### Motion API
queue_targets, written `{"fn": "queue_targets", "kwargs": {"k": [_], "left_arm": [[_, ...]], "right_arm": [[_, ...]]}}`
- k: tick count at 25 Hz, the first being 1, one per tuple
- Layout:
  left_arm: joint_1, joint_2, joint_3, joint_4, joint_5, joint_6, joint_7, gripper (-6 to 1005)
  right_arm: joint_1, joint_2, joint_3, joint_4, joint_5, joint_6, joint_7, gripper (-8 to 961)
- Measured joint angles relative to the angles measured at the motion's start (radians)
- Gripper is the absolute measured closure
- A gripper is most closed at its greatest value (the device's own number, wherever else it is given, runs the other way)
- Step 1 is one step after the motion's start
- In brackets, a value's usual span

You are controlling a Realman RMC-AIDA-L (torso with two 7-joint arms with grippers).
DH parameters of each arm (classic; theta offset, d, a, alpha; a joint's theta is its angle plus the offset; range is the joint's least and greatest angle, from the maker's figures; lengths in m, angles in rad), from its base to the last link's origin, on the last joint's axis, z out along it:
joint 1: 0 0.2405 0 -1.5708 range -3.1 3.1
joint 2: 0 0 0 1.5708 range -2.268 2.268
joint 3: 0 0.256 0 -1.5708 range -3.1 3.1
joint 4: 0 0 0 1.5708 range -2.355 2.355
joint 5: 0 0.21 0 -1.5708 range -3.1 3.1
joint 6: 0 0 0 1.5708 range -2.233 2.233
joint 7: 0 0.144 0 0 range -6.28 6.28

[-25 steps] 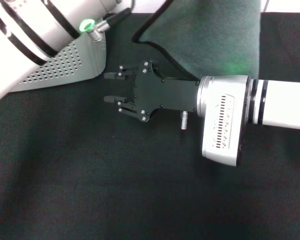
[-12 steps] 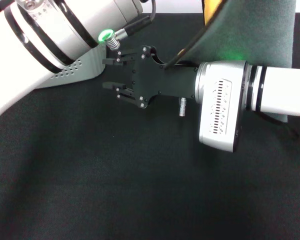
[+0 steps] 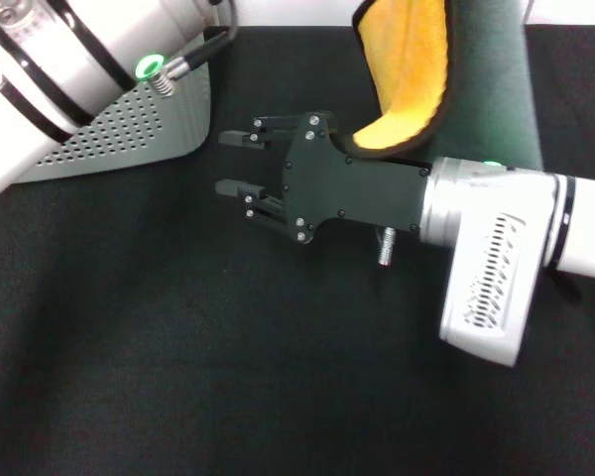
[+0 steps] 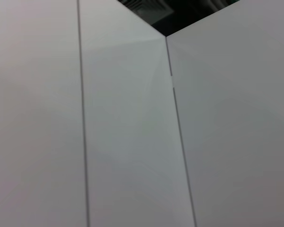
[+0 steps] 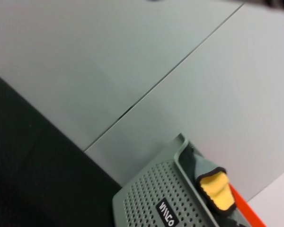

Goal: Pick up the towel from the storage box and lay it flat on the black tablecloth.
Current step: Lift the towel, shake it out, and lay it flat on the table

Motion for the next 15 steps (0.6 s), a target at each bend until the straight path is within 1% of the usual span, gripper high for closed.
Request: {"fn": "queue_targets", "kwargs": {"k": [4,9,12,15], "left_arm": [[0.031,0.000,-0.032,-0.005,0.010,0.000,0.002,987],[0.068,0.000,-0.071,-0.010,0.011,0.000,0.011,987],[0.096,0.001,-0.085,-0.011,0.011,0.003,0.011,987],[0.112,0.001,-0.090,-0.009,0.013,0.009,0.011,988]], "right_arm": [[-0.078,0.000,0.022,-0.065,-0.031,0.014,0.000,597],[-0.149,0.000,0.054,-0.081,-0.043,0.085,0.000,599],[-0.178,0.000,0.083,-0.080,-0.041,0.102,0.000,601],[-0.188,0.000,0.120,-0.063,-0.035,0.104,0.001,602]]}}
